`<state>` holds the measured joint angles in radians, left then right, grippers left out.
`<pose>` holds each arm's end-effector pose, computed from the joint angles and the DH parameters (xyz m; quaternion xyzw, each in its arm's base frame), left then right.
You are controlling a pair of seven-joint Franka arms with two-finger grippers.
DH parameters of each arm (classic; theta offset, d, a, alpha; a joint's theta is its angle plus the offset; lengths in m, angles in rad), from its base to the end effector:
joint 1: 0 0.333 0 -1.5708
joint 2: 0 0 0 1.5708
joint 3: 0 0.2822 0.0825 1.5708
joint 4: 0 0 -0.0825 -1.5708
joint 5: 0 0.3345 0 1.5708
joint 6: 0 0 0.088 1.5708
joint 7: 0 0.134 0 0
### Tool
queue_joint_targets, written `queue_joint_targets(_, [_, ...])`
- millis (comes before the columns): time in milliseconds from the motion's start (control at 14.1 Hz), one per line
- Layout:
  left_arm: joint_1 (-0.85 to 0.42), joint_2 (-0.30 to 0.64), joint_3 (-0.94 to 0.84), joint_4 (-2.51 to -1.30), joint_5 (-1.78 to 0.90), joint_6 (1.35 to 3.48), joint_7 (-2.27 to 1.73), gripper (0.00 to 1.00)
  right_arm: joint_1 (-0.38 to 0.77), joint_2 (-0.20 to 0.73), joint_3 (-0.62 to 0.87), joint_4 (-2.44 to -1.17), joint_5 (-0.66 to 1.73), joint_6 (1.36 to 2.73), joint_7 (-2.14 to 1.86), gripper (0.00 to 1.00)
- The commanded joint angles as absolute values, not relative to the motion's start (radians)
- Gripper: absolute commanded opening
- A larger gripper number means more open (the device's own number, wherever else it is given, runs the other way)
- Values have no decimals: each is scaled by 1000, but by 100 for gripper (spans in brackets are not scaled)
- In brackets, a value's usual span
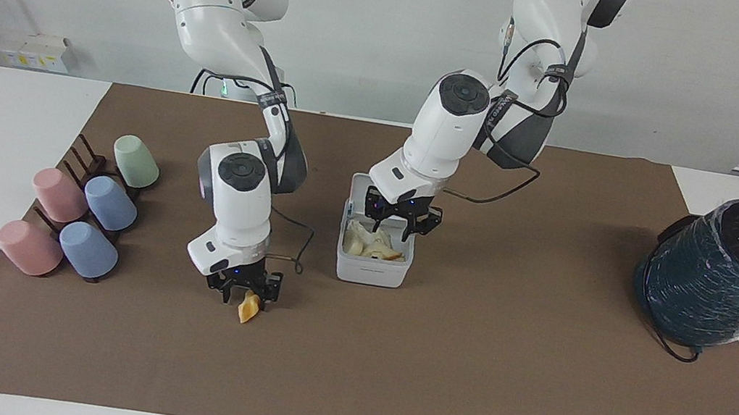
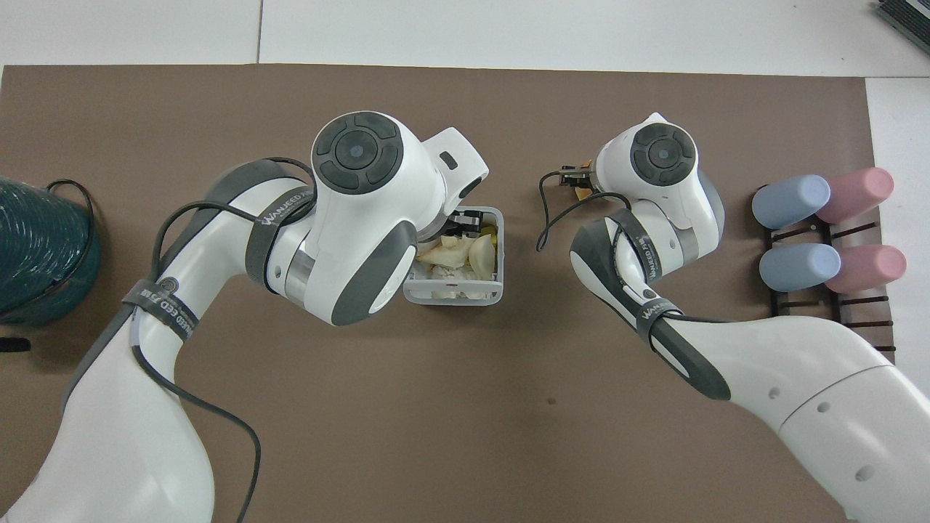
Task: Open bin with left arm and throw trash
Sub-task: 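Return the left gripper to rest while the right gripper lifts the pale scrap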
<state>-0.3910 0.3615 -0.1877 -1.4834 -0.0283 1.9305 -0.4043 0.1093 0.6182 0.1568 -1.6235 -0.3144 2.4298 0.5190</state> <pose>0.5251 -0.3295 0.4343 0.9951 -0.0751 0.0186 0.0623 0.6382 0.1545 0.2610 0.9919 -0.0359 0.1186 0.0267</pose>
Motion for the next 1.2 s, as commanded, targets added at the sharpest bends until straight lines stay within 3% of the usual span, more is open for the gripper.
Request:
queue_joint_targets(0, [-295,339,-187,-1401,-31,1748,-377,73,97,632,167,-1612,-341,2444,517,54])
queue_joint_targets(142, [-223,337,-183,-1342,-31,1646,-312,73,110,630,167,-1606,-341,2430,525,53])
queue_joint_targets(354, [-83,246,-183,-1342,-29,1574,-163,72,118,611,167,-1600,-341,2393,529,41])
queue_joint_targets(637, [0,118,-186,-1348,-31,1444,-84,71,120,554,169,-1598,-334,2347,528,39])
queue_joint_targets(849, [8,26,-189,-1422,-32,1343,-81,73,120,471,178,-1597,-322,2280,526,38])
queue_joint_targets(1132, [-5,-46,-190,-1561,-32,1381,-86,74,133,407,236,-1592,-258,2258,537,37])
